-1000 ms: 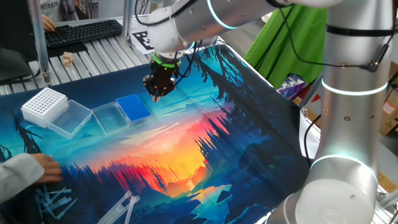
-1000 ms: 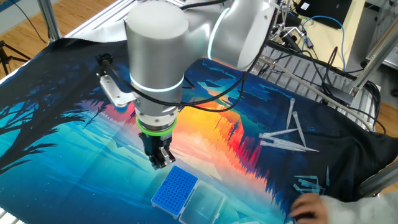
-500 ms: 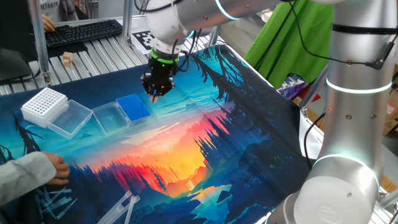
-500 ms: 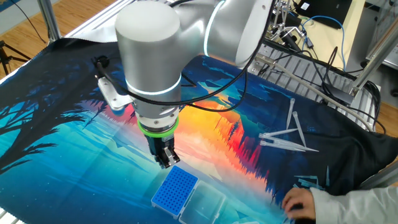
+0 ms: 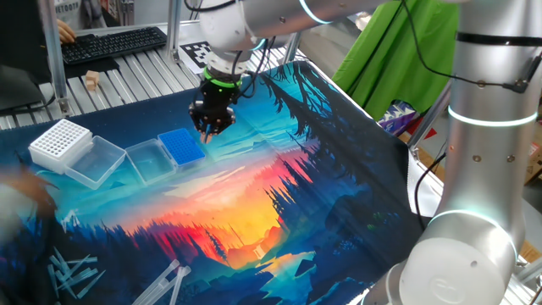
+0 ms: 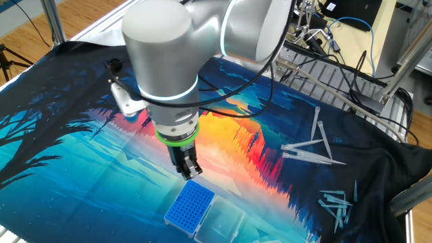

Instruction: Insert a small pipette tip into the holder for small pipette tips

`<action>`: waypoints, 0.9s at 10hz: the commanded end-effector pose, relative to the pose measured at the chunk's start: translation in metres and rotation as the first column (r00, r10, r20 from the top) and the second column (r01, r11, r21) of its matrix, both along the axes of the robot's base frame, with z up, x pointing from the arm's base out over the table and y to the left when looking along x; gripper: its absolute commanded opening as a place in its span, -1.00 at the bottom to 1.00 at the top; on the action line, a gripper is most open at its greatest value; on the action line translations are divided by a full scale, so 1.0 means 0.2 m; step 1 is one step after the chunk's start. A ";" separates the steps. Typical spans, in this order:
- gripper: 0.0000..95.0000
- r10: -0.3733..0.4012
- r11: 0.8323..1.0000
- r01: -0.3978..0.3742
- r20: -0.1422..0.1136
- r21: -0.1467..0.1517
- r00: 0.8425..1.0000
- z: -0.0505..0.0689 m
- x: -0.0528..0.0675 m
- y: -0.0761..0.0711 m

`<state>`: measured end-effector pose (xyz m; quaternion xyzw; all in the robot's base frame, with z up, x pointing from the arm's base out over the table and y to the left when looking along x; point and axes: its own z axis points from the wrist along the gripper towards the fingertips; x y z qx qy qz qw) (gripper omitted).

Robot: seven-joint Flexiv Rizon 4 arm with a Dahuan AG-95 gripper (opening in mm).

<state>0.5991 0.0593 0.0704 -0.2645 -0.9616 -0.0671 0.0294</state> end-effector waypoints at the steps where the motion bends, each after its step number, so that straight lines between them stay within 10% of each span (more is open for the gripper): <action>1: -1.00 -0.015 1.000 0.016 -0.005 0.019 1.000 -0.01 -0.01 0.02; 9: -1.00 -0.080 0.994 0.083 -0.032 0.072 0.996 -0.04 -0.01 0.07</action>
